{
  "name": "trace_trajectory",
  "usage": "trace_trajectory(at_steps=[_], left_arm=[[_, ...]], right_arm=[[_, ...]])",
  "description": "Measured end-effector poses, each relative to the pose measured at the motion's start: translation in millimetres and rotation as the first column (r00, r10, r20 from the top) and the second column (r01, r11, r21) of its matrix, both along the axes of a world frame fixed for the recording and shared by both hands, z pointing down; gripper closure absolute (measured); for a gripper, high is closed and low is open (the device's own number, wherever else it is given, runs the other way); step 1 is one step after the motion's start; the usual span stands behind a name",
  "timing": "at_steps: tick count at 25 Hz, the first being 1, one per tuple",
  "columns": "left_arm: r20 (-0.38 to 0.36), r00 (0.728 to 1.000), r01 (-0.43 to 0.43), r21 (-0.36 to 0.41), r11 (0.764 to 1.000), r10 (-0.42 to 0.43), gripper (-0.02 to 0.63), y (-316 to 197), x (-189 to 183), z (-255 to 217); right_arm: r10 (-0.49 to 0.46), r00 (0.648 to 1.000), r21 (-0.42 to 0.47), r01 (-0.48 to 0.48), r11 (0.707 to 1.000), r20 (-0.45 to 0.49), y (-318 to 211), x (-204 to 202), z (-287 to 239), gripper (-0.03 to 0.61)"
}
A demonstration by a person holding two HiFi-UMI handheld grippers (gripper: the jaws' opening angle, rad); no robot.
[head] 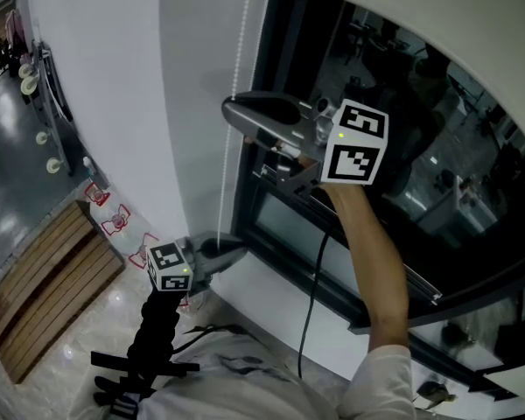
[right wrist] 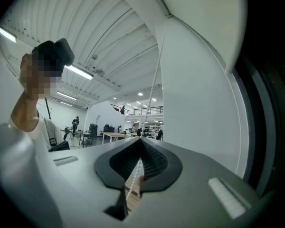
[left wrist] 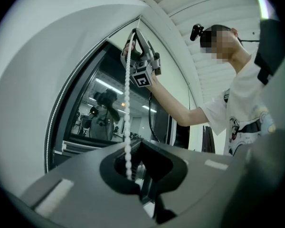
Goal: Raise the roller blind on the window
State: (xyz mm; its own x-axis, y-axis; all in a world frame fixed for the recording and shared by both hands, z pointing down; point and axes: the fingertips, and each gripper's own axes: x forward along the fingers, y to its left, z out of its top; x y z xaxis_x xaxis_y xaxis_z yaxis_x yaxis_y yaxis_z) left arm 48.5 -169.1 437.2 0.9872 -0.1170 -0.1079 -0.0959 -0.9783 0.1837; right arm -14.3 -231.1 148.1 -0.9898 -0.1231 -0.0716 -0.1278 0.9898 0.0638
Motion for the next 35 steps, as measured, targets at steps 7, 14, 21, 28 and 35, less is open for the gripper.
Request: trace_trajectory(at_steps=[7, 14, 21, 28, 35], left_arm=[[-0.002, 1.000, 0.000, -0.007, 1.000, 0.000, 0.615, 1, 0, 4], [-0.003, 1.000, 0.006, -0.030, 1.000, -0.006, 0.615, 1, -2, 8], [0.001, 1.000, 0.006, -0.029, 1.000, -0.006, 0.615, 0, -1, 7], [-0.015, 1.000, 0.017, -0.013, 1.000, -0.017, 0.615, -4, -3, 1], [-0.022, 1.000, 0.012, -0.003, 1.000, -0.012, 0.615, -4, -3, -2]], right_arm=[[-0.001, 0.997, -0.108, -0.008, 0.994, -0.080, 7, -6, 95, 0.575], [0.008, 0.996, -0.163, -0.023, 0.986, -0.093, 16, -5, 142, 0.575], [0.009, 0.984, -0.237, -0.052, 0.970, -0.180, 19, -3, 206, 0.575], [0.041, 0.993, -0.292, -0.072, 0.954, -0.110, 14, 8, 222, 0.574], [-0.025, 0.997, -0.210, 0.010, 0.978, -0.069, 21, 2, 191, 0.448]])
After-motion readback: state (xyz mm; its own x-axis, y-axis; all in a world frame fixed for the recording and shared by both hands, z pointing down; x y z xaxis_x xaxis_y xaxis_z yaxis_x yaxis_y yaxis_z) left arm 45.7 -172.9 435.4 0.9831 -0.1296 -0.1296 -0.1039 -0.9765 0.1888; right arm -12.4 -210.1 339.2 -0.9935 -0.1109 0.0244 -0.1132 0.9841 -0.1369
